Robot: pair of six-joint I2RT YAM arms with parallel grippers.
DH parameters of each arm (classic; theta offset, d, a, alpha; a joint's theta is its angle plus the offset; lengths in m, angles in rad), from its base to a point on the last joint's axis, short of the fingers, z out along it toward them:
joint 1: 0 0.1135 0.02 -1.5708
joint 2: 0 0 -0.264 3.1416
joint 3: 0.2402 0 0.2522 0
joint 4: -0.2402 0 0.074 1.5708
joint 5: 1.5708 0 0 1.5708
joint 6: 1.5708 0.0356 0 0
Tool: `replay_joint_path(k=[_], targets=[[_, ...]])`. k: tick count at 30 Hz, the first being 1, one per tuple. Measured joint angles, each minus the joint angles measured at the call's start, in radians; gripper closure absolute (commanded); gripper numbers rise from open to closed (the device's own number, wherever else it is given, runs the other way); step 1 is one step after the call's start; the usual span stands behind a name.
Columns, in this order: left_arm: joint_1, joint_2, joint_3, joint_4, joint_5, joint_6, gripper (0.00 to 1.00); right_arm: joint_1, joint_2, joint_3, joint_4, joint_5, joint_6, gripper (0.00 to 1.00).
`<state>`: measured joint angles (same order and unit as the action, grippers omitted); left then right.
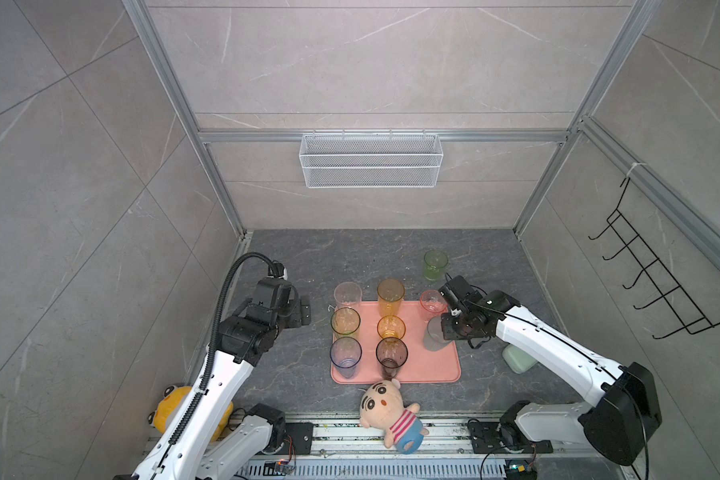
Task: Place the glasses into the tray
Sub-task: 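Lower the teal glass onto the tray and open the right gripper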
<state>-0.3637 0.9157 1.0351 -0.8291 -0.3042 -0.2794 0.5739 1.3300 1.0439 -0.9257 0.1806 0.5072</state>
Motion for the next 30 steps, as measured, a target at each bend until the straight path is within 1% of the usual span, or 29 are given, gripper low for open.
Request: replay_joint_path(k=[19,24,30], targets=[[0.0,0.0,0.0,0.0,0.003,0.0,0.06,0.0,0.046,-0.006,0.042,0.014,0.018,1.0],[0.0,0.0,0.0,0.0,0.014,0.0,0.06,0.0,0.055,-0.006,0.046,0.014,0.019,0.91],[0.0,0.0,0.0,0.0,0.018,0.0,0.06,0.0,0.061,-0.006,0.049,0.013,0.025,0.87]])
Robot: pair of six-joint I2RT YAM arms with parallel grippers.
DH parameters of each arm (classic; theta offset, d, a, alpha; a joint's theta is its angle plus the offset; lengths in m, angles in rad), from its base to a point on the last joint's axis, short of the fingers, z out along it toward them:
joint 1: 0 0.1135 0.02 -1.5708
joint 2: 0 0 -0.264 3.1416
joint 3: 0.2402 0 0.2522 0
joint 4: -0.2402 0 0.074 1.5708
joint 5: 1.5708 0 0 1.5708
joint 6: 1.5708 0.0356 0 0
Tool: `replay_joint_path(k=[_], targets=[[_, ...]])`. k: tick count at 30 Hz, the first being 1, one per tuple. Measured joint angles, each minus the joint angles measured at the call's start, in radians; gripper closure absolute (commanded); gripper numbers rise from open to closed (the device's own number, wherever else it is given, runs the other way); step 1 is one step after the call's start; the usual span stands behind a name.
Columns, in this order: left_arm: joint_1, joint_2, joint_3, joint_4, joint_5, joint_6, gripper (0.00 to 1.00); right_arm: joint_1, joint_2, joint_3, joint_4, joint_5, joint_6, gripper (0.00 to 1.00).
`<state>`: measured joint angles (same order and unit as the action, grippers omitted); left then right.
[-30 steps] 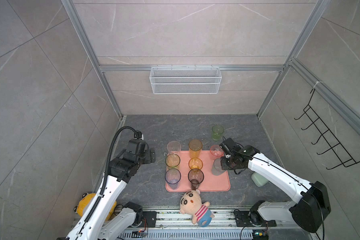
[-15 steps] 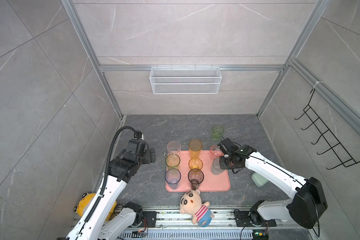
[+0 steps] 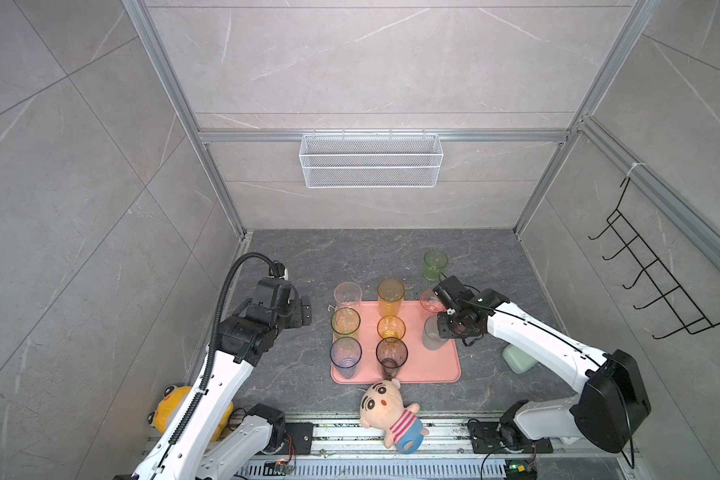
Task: Place the glasses into the tray
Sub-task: 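Lower the teal glass onto the tray and open the right gripper, then raise the right gripper and move it over the green glass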
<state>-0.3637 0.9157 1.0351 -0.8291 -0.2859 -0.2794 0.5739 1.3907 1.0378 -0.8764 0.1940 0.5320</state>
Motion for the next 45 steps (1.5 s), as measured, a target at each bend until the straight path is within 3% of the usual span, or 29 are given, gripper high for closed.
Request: replay_joint_path(k=[14,31,45], targets=[[0.0,0.0,0.0,0.0,0.0,0.0,0.06,0.0,0.0,0.018,-0.009,0.001,0.0,0.69],[0.0,-0.001,0.0,0.0,0.0,0.0,0.06,0.0,-0.101,0.121,-0.054,0.059,-0.024,0.64],[0.0,-0.001,0.0,0.0,0.0,0.0,0.06,-0.006,-0.106,0.204,-0.007,0.167,-0.08,0.53]])
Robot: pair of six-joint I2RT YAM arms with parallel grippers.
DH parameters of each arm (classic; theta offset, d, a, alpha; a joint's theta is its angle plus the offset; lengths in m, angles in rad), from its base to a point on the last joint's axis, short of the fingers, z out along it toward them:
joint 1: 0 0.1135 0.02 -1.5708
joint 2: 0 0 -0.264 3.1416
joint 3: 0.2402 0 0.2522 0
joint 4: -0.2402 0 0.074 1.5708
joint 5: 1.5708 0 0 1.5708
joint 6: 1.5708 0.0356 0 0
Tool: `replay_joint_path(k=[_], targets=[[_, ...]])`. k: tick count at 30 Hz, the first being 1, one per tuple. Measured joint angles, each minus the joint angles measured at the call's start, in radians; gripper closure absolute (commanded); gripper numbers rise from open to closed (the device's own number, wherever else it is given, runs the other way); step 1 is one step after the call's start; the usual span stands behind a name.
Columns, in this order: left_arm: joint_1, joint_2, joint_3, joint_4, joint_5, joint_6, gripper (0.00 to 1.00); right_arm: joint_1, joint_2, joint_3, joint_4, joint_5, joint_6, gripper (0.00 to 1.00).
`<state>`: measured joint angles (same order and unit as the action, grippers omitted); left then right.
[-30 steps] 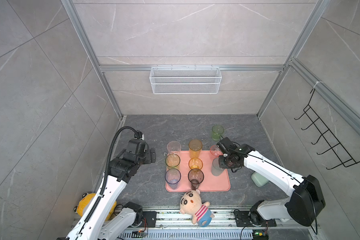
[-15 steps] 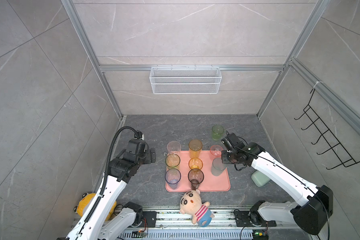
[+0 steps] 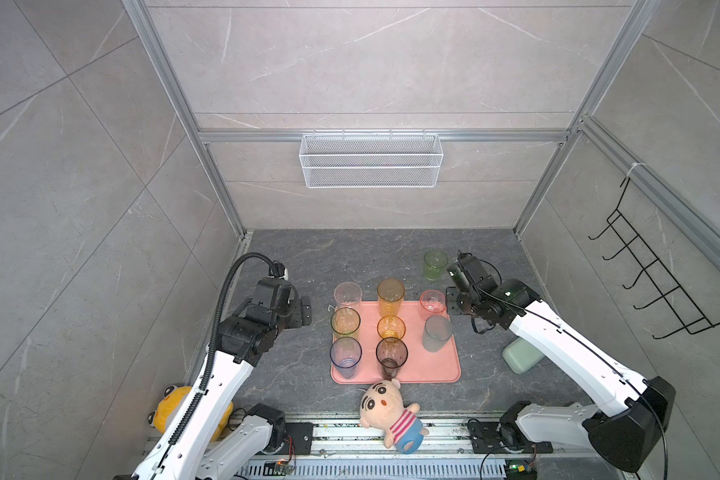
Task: Place the glasses into the tray
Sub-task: 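Raise the right gripper and move it over the green glass, then lower the right gripper onto the green glass rim and close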
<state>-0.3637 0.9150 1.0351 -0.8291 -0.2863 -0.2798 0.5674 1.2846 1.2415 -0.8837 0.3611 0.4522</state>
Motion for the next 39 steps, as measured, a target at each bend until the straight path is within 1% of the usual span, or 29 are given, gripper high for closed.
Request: replay_joint_path(k=[4,8,16,24,34,37,38,39], targets=[[0.0,0.0,0.0,0.0,0.0,0.0,0.06,-0.045,0.008,0.008,0.071,0.009,-0.004,0.51],[0.0,-0.002,0.0,0.0,0.0,0.0,0.06,-0.108,0.044,0.024,0.14,-0.01,-0.004,0.49],[0.0,-0.009,0.0,0.0,0.0,0.0,0.06,-0.205,0.179,0.077,0.248,-0.081,-0.004,0.48],[0.0,-0.009,0.0,0.0,-0.004,0.0,0.06,-0.289,0.338,0.156,0.314,-0.153,-0.003,0.48],[0.0,-0.014,0.0,0.0,-0.036,0.0,0.05,-0.341,0.531,0.269,0.351,-0.225,0.0,0.48],[0.0,-0.017,0.0,0.0,-0.049,0.0,0.04,-0.349,0.576,0.299,0.354,-0.239,0.0,0.48],[0.001,-0.017,0.0,0.0,-0.053,0.0,0.01,-0.351,0.591,0.309,0.355,-0.243,0.0,0.48],[0.003,-0.018,0.0,0.0,-0.054,0.0,0.0,-0.352,0.604,0.317,0.355,-0.246,0.0,0.48]])
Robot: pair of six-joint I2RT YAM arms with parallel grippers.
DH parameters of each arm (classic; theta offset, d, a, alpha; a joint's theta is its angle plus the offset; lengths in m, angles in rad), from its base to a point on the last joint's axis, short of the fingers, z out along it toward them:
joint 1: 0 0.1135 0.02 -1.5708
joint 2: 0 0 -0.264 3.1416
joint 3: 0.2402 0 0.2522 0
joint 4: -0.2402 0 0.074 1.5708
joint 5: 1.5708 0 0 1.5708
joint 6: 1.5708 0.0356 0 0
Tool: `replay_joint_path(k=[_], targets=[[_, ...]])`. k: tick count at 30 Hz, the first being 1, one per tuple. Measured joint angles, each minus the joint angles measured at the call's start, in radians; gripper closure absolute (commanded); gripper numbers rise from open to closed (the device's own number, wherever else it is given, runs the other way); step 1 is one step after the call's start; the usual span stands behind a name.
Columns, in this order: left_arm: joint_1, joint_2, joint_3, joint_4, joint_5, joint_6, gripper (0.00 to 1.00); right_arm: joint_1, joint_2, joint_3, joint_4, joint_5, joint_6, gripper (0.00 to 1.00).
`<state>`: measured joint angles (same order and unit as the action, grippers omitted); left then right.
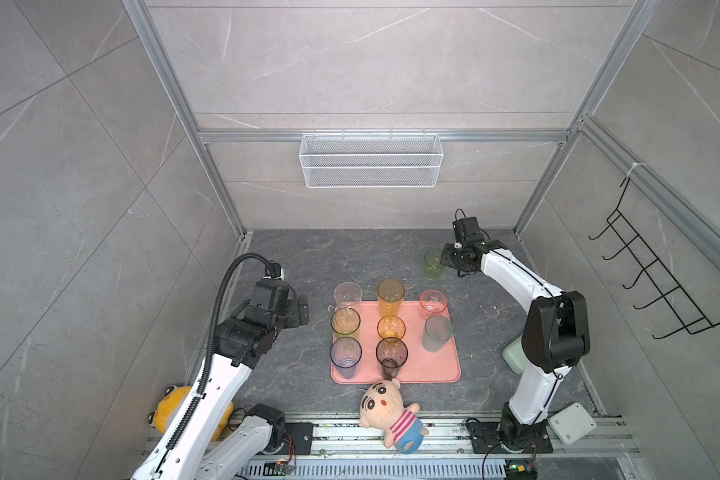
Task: Place the glasses into the tray
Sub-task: 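Lower the right gripper onto the green glass rim and close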
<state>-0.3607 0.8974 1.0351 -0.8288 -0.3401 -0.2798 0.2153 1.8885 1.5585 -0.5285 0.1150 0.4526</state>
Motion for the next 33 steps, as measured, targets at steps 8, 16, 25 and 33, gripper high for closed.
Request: replay_joint_path(k=[8,16,25,33], targets=[[0.008,0.0,0.0,0.0,-0.003,-0.003,0.0,-0.009,0.079,0.061,0.002,-0.013,0.0,0.48],[0.014,0.0,0.0,0.0,-0.01,-0.003,0.0,-0.017,0.137,0.111,-0.002,-0.02,0.0,0.49],[0.026,0.0,0.0,0.0,-0.022,-0.004,0.0,-0.021,0.183,0.156,-0.019,-0.037,0.0,0.51],[0.03,0.0,0.0,0.0,-0.021,-0.004,0.0,-0.026,0.22,0.17,-0.024,-0.05,0.0,0.54]])
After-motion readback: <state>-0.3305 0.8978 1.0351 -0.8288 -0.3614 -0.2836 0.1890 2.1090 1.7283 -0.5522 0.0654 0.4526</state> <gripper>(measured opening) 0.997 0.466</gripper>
